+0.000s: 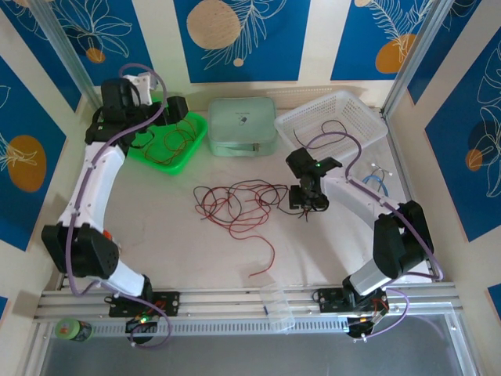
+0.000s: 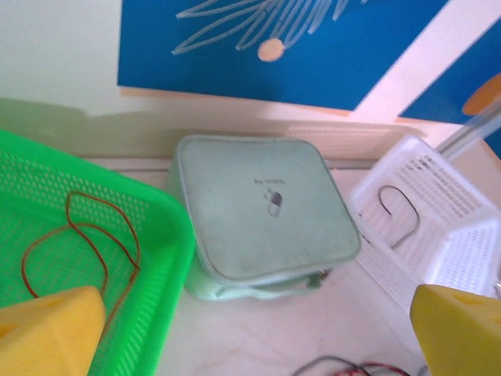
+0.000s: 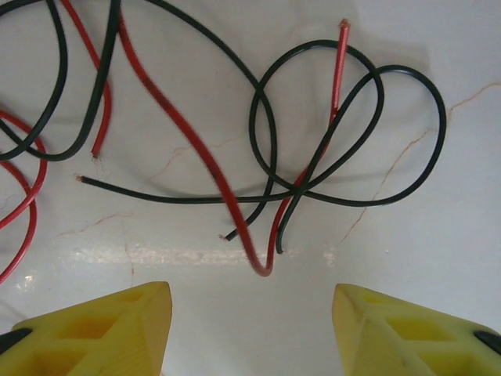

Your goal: Untangle the cables

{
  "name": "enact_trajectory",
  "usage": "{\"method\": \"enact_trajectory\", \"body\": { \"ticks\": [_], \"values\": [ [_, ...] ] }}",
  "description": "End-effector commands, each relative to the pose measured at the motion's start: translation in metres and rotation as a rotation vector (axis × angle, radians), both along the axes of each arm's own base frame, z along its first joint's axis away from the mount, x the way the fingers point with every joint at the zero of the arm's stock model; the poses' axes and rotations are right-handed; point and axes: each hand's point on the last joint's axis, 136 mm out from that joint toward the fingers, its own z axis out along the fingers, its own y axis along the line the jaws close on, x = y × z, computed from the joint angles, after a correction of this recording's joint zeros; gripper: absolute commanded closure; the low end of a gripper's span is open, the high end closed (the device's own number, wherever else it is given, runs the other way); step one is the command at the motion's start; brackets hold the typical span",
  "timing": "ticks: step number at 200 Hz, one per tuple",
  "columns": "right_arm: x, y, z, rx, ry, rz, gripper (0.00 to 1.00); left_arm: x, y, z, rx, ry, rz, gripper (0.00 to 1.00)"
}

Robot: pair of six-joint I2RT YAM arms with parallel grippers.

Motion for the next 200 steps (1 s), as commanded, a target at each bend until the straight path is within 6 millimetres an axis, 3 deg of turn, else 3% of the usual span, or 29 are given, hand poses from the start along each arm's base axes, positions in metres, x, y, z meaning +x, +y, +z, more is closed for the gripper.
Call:
{"method": "enact_trajectory", "body": {
  "ticks": [1,30,83,100,134,167,200],
  "values": [
    [-0.012,0.012,-0.003,0.02,0.015,0.009,0.43,-0.045,-0.021,-0.008,-0.015,0.074,-0.056,0.0],
    [-0.015,0.008,-0.016,-0.002,0.024,-0.027,0.44,-0.085,-0.034,-0.036,0.041,0.151,-0.085,0.0],
    [0.015,-0.008,-0.013,-0.067,-0.064,-0.07,0.45,-0.135,-0.051,-0.067,0.057,0.205,-0.115,0.0],
    [0.026,-0.007,-0.016,-0.052,-0.079,-0.064,0.51,-0.145,-0.056,-0.08,0.056,0.234,-0.125,0.01],
    [0.045,-0.012,-0.015,-0.031,-0.113,-0.071,0.78,-0.156,-0.063,-0.103,0.053,0.286,-0.124,0.05],
    [0.058,-0.011,0.007,0.021,-0.173,-0.047,1.0,-0.157,-0.066,-0.102,0.042,0.281,-0.131,0.05],
    [0.06,-0.007,0.059,0.077,-0.268,-0.011,1.0,-0.158,-0.071,-0.103,0.03,0.283,-0.159,0.07]
  ]
}}
